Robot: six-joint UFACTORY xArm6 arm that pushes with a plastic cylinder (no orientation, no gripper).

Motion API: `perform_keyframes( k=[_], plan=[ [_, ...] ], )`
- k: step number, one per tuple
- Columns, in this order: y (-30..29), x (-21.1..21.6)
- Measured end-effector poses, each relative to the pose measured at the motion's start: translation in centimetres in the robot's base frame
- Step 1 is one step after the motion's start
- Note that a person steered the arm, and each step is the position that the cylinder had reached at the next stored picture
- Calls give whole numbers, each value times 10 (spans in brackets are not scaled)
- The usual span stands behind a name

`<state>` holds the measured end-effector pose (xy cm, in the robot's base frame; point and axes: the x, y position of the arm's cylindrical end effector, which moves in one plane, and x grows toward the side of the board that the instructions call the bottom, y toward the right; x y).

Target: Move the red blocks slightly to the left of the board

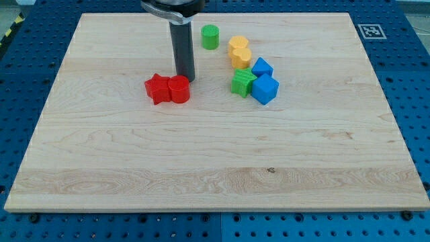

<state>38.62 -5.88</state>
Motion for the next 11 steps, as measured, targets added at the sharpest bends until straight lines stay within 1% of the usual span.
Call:
perform_keyframes(
  k=[1, 3, 5, 6, 8, 11],
  plan=[
    [7, 0],
    [42, 0],
    [43, 32],
    [43, 32],
    [22, 42],
    [-6, 40]
  ],
)
